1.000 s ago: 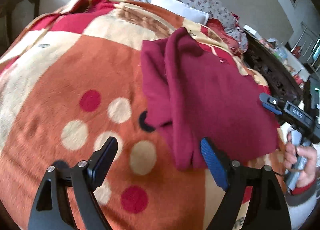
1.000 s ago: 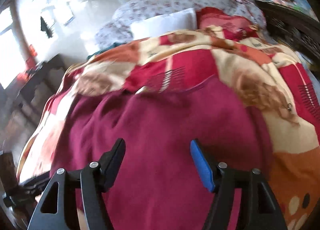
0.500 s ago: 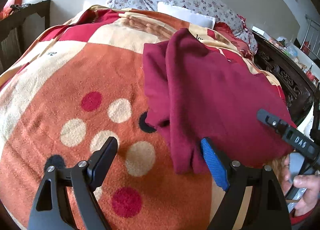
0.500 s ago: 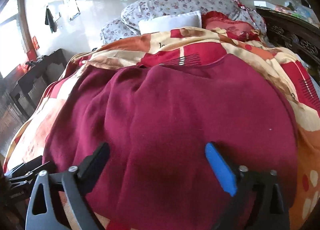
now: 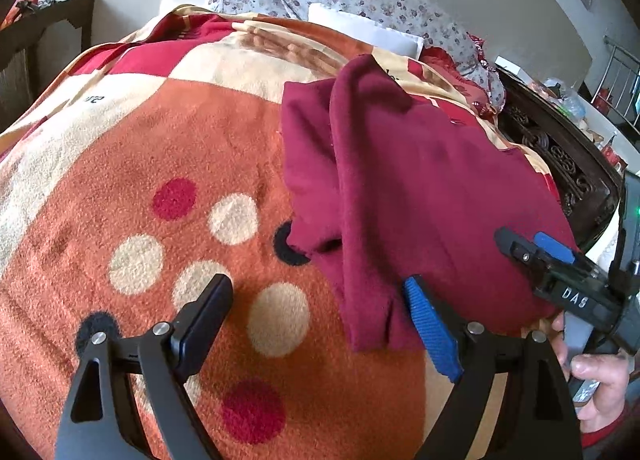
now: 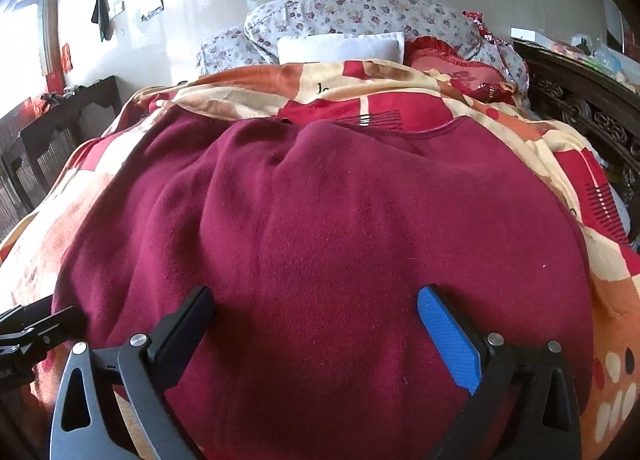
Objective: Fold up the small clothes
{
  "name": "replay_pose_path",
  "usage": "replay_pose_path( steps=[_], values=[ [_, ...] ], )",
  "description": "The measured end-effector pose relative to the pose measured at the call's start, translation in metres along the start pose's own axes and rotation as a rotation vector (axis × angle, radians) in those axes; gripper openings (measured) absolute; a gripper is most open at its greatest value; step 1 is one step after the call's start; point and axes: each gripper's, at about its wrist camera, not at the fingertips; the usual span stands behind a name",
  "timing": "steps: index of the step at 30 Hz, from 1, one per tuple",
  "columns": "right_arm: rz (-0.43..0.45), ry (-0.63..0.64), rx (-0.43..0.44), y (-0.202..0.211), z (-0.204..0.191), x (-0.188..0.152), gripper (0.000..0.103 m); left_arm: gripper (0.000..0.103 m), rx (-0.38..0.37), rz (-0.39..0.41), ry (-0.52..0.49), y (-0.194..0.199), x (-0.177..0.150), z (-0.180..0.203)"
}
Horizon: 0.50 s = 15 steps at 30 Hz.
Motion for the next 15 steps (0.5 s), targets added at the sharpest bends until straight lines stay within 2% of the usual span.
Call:
replay_pose_path(
  steps=[1,3,4,6,12,15],
  values=[
    [-0.004,-0.01,0.018,0.002,-0.002,0.004,0.103,0.087,-0.009,0.0,0.006,0.001,-0.001,-0.002],
    [-0.026,-0.059,0.127,0.008,-0.008,0.02,0.103,0.087,-0.025,-0.003,0.028,0.003,-0.002,-0.006],
    [-0.047,-0.057,0.175,0.007,-0.019,0.033,0.103,0.087,-0.028,-0.002,0.035,0.003,-0.003,-0.008],
    [-0.087,0.012,0.208,0.0,-0.047,0.055,0.103,0.089,-0.034,0.001,0.048,0.005,-0.004,-0.009],
    [-0.17,0.16,0.224,-0.048,-0.134,0.094,0.103,0.094,-0.066,0.0,0.088,0.006,-0.005,-0.016],
    [-0.235,0.188,0.205,-0.074,-0.157,0.099,0.103,0.1,-0.085,-0.008,0.093,0.004,-0.004,-0.016]
  ],
)
Point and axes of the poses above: each gripper's, at about its wrist camera, not at the fingertips, and y roughly against the way its jaws point, z to its right, x to its top, and after that the axes turned 3 degrees about -y, right-handed
